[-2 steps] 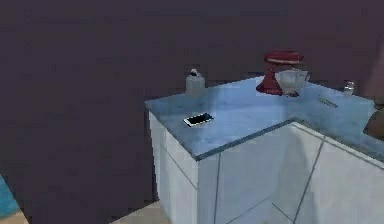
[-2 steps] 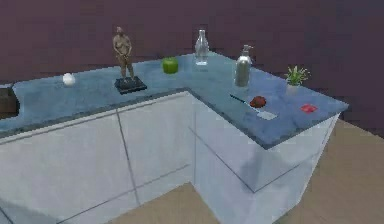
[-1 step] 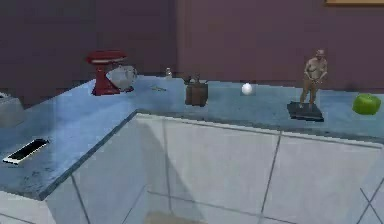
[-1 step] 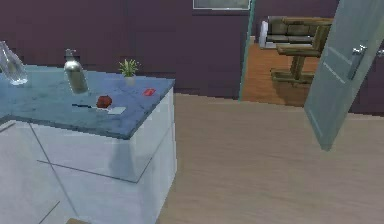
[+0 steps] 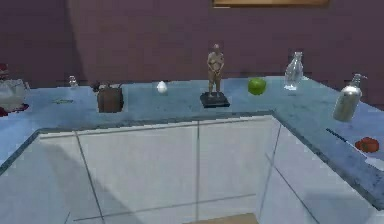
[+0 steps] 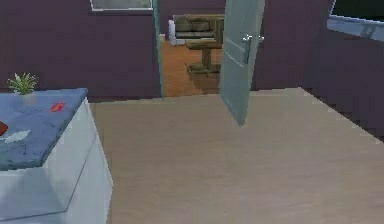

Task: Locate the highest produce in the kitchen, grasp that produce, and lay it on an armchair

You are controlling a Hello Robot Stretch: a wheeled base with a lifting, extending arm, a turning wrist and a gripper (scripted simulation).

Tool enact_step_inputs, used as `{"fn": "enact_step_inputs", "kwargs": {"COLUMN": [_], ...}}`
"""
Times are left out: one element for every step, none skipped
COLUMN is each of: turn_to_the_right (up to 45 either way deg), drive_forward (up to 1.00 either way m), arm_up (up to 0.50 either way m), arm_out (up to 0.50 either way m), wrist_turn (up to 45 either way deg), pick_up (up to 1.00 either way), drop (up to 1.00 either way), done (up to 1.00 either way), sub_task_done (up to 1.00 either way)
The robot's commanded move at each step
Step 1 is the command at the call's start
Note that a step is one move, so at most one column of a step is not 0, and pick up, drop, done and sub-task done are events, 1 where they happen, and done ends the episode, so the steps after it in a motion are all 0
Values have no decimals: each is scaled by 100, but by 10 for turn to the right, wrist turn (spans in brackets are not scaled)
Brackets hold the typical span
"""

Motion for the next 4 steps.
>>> {"fn": "enact_step_inputs", "kwargs": {"turn_to_the_right": [0, -450, 0, 0], "drive_forward": [80, 0, 0, 0], "arm_up": [0, 0, 50, 38], "arm_out": [0, 0, 0, 0], "wrist_turn": [0, 0, 0, 0], "pick_up": [0, 0, 0, 0], "drop": [0, 0, 0, 0], "done": [0, 0, 0, 0], "sub_task_done": [0, 0, 0, 0]}}
